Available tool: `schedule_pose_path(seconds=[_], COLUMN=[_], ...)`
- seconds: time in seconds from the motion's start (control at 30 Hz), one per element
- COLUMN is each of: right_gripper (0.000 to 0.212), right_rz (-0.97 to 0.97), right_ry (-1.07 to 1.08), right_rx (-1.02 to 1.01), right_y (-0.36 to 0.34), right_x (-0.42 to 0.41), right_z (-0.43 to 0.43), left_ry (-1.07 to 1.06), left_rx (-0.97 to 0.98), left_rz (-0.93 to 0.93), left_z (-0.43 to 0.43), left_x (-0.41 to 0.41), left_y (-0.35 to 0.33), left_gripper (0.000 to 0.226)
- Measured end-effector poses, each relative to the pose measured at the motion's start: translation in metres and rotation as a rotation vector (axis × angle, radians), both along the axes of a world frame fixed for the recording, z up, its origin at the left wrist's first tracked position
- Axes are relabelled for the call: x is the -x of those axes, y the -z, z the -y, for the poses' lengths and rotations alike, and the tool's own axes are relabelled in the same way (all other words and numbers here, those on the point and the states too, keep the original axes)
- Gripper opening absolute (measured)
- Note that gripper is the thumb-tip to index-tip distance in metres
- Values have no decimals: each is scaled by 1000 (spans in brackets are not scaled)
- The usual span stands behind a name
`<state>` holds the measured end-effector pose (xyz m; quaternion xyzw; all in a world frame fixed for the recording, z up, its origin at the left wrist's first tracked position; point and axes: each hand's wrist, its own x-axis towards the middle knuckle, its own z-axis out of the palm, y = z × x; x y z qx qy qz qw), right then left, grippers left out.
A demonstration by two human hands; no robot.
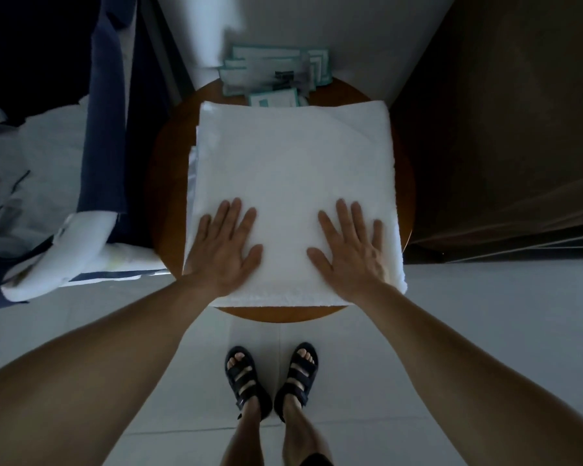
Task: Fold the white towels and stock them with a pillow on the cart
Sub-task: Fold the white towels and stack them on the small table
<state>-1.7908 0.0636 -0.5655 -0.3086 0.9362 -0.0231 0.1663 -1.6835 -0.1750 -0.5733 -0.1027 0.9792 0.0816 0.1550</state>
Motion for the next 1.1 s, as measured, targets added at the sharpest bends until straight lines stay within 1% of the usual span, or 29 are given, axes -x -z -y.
schedule_pose_path(seconds=[0.07,0.13,0.23,0.3,0.37,0.43,0.57,0.63,0.7,0.77,0.83,0.9,1.0,1.1], right_gripper=[77,77,68,69,74,74,74,74,73,71,75,82,93,108], right_rz=[77,92,3,-28,-46,-65,-91,-101,-107,-96,-3,136,370,493], right_ry=[9,45,19,-25,-72,-119,-257,-335,-404,-446,-448,-397,-247,-83], right_rx=[-85,-62,30,79,127,197,383,452,470,444,362,259,127,1], right_y=[-1,-13,-49,-78,-109,-139,-192,-209,-214,-207,-192,-168,-119,-55], right_x=[-9,-6,-4,-5,-6,-8,-17,-24,-31,-33,-28,-21,-12,1], right_z=[-7,-1,29,54,83,118,201,243,286,331,381,433,502,551], left_ry=[-4,-19,-26,-68,-148,-239,-422,-508,-579,-644,-678,-682,-639,-609], left_rx=[45,72,84,95,103,104,85,74,52,27,12,-21,-74,-113], left_rz=[51,5,-128,-206,-256,-293,-352,-336,-322,-308,-292,-273,-197,-119], left_z=[5,11,25,40,62,90,164,204,245,288,334,380,442,490], left_x=[-4,1,13,20,21,12,-30,-54,-72,-81,-79,-72,-61,-53], left_y=[-17,-45,-101,-139,-173,-199,-227,-230,-228,-222,-209,-188,-142,-85], left_gripper=[77,79,76,73,71,70,68,66,65,65,65,64,65,66])
